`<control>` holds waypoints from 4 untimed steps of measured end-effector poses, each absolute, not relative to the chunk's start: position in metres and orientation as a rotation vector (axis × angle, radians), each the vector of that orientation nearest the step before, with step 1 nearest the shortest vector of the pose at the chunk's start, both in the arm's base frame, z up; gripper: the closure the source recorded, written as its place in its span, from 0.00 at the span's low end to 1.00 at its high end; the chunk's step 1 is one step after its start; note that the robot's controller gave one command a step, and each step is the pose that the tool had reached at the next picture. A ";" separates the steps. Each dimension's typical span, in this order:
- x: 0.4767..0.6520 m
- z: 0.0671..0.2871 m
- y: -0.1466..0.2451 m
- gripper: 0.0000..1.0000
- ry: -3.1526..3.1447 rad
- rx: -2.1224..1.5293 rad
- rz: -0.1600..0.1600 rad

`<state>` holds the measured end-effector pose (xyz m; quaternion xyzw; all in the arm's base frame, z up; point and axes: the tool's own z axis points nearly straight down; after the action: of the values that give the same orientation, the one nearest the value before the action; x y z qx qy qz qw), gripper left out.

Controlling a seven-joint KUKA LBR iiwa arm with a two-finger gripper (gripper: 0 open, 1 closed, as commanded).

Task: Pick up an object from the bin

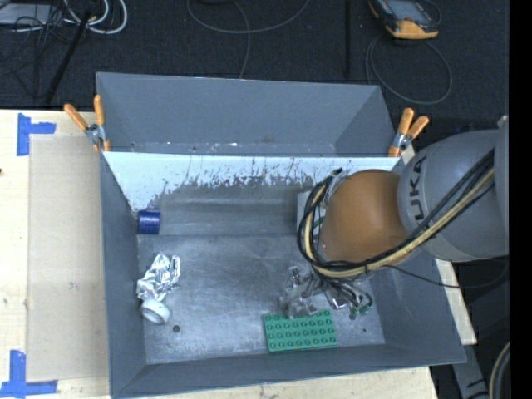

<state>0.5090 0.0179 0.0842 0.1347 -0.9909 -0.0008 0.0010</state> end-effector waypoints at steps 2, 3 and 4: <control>0.484 0.077 0.090 0.00 -3.039 0.910 0.013; 0.481 0.078 0.088 1.00 -3.025 0.896 0.012; 0.475 0.181 0.059 1.00 -3.019 0.891 0.003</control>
Offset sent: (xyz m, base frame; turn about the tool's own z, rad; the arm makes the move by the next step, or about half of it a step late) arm 0.0000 0.0000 0.0000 0.0000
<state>0.4749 0.0589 0.1808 0.2831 -0.9591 0.0009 -0.0029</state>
